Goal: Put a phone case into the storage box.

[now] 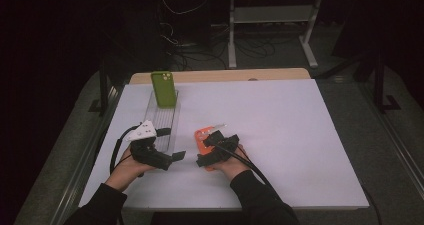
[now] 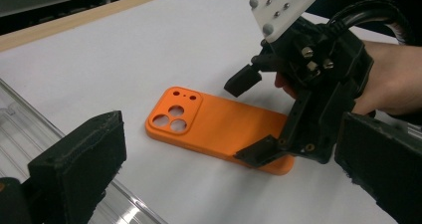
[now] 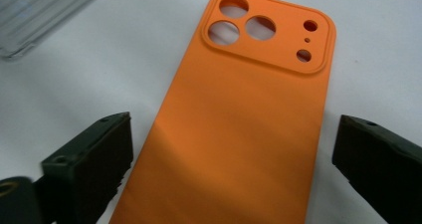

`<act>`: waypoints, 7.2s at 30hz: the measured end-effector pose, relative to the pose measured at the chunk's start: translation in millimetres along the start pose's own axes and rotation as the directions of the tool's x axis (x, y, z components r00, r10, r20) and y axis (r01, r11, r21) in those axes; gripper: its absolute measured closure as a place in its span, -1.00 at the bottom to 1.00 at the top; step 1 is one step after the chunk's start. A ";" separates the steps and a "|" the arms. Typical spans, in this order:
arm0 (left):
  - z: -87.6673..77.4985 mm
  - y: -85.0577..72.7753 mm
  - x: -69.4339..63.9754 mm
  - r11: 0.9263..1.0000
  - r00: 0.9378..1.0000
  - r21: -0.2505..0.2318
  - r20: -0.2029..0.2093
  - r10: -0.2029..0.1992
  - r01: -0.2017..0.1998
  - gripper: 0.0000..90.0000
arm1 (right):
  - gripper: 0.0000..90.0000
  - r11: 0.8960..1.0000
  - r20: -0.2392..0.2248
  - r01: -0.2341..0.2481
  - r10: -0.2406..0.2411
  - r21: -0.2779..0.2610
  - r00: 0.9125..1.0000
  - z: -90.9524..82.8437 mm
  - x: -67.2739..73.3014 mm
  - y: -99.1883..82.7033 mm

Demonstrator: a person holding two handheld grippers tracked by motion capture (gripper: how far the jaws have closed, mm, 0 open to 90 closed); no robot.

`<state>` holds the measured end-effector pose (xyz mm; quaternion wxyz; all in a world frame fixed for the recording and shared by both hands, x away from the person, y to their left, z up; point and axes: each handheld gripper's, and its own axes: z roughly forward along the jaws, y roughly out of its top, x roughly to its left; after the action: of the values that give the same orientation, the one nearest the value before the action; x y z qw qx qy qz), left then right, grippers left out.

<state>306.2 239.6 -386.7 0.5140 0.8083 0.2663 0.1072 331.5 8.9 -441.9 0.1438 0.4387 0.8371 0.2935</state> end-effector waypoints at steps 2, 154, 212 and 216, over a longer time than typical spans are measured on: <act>-0.1 0.0 -0.2 1.000 1.000 -0.003 0.000 -0.005 0.005 -1.00 | -0.92 1.000 0.008 -0.027 0.027 0.007 1.000 1.5 2.2 -0.2; 98.5 48.2 -36.0 0.885 0.907 0.308 0.350 0.236 -0.349 -0.67 | -0.83 0.819 -0.443 0.532 -0.568 -0.216 0.694 -105.2 -92.2 4.7; 97.6 43.7 -20.7 0.947 0.999 0.323 -0.037 0.015 -0.003 -0.68 | -1.00 0.830 0.220 0.467 -0.416 -0.306 0.882 -85.2 -83.8 -58.4; 98.2 43.2 -21.0 0.947 0.999 0.322 -0.031 0.016 -0.005 -0.68 | -1.00 0.793 0.278 0.543 -0.475 -0.275 0.835 -86.3 -78.9 -59.4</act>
<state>346.4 138.0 -390.3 0.3703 0.8809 0.2843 0.0785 295.2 -113.6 -412.1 0.3729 0.1907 0.8418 0.3405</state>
